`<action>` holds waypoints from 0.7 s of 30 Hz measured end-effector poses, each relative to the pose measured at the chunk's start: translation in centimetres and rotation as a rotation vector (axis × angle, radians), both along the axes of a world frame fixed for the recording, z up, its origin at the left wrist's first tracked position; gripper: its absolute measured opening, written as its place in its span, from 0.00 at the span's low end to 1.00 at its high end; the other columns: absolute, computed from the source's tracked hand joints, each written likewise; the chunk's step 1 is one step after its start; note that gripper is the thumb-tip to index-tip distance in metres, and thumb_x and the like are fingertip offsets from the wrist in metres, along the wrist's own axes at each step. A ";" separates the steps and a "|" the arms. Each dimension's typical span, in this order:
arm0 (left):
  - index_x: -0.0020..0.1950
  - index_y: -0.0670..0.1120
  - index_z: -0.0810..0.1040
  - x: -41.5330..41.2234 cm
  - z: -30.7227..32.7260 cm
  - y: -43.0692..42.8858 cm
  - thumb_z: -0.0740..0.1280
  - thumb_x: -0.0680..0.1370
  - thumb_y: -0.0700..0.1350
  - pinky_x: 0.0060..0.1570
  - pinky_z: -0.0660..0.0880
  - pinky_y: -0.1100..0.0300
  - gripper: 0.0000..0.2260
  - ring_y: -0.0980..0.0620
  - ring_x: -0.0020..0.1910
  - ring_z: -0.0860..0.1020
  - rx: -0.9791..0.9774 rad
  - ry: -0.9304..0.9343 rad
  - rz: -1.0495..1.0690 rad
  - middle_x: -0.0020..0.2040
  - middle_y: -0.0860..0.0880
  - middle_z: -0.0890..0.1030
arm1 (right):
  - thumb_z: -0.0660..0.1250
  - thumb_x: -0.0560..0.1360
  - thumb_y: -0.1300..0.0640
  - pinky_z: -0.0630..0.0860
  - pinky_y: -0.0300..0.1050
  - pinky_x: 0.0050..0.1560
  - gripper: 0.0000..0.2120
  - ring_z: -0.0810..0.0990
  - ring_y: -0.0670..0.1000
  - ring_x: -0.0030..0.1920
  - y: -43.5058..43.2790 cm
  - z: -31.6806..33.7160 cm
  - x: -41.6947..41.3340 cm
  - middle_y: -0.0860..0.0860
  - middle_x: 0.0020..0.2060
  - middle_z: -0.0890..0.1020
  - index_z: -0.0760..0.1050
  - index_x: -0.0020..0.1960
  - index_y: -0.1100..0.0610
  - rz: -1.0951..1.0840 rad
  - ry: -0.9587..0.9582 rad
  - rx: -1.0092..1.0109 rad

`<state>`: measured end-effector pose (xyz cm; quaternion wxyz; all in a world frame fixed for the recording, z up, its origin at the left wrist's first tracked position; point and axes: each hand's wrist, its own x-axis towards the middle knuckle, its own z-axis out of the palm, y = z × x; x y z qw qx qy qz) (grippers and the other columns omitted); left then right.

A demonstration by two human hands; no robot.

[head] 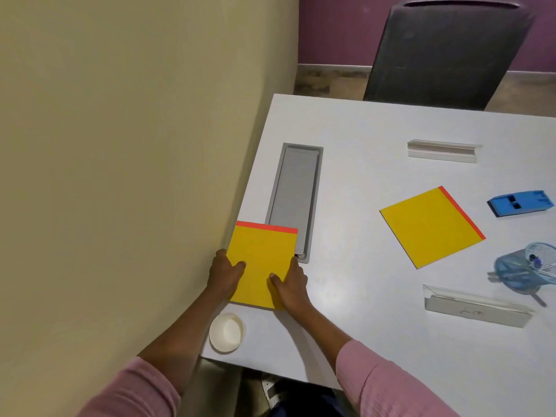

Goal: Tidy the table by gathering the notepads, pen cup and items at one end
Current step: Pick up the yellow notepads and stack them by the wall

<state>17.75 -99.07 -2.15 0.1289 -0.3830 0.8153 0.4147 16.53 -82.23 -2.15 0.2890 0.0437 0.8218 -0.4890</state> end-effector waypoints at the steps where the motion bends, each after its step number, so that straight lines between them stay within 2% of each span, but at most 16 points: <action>1: 0.74 0.38 0.58 0.0 -0.1 0.0 0.68 0.77 0.46 0.62 0.68 0.49 0.31 0.37 0.67 0.68 -0.010 -0.017 -0.013 0.70 0.36 0.68 | 0.65 0.77 0.49 0.66 0.57 0.69 0.30 0.68 0.59 0.69 -0.1 -0.1 0.0 0.55 0.69 0.70 0.57 0.74 0.54 0.014 0.008 0.025; 3: 0.73 0.37 0.58 0.0 -0.4 0.2 0.68 0.77 0.47 0.63 0.68 0.47 0.31 0.36 0.67 0.68 -0.055 -0.060 -0.050 0.70 0.36 0.68 | 0.64 0.78 0.48 0.66 0.56 0.68 0.30 0.68 0.59 0.69 -0.4 -0.3 0.1 0.55 0.69 0.70 0.56 0.75 0.54 0.037 0.020 0.073; 9: 0.64 0.36 0.63 -0.1 -0.7 1.0 0.66 0.76 0.48 0.55 0.72 0.45 0.24 0.36 0.60 0.72 -0.174 -0.165 -0.090 0.62 0.36 0.73 | 0.60 0.78 0.46 0.70 0.57 0.62 0.34 0.68 0.59 0.66 -1.5 -0.4 0.8 0.56 0.67 0.69 0.49 0.77 0.58 0.109 0.016 0.317; 13: 0.63 0.37 0.63 -0.3 -0.7 1.4 0.65 0.76 0.50 0.53 0.72 0.46 0.23 0.37 0.59 0.73 -0.238 -0.232 -0.101 0.62 0.37 0.73 | 0.59 0.78 0.45 0.69 0.57 0.63 0.35 0.68 0.58 0.67 -1.9 -0.3 1.1 0.55 0.70 0.67 0.48 0.77 0.59 0.158 -0.015 0.369; 17: 0.64 0.39 0.63 -0.7 0.0 2.4 0.63 0.76 0.53 0.50 0.72 0.47 0.24 0.37 0.58 0.73 -0.390 -0.294 -0.116 0.61 0.38 0.73 | 0.59 0.78 0.44 0.71 0.56 0.61 0.33 0.70 0.58 0.66 -1.6 0.3 0.7 0.55 0.67 0.69 0.51 0.75 0.58 0.152 -0.055 0.412; 21: 0.66 0.40 0.64 -2.8 1.4 4.4 0.62 0.75 0.56 0.48 0.73 0.48 0.27 0.38 0.57 0.73 -0.581 -0.242 -0.219 0.61 0.39 0.73 | 0.59 0.77 0.42 0.72 0.56 0.58 0.29 0.71 0.58 0.64 -0.5 1.1 -0.7 0.54 0.65 0.72 0.58 0.71 0.57 0.123 0.006 0.423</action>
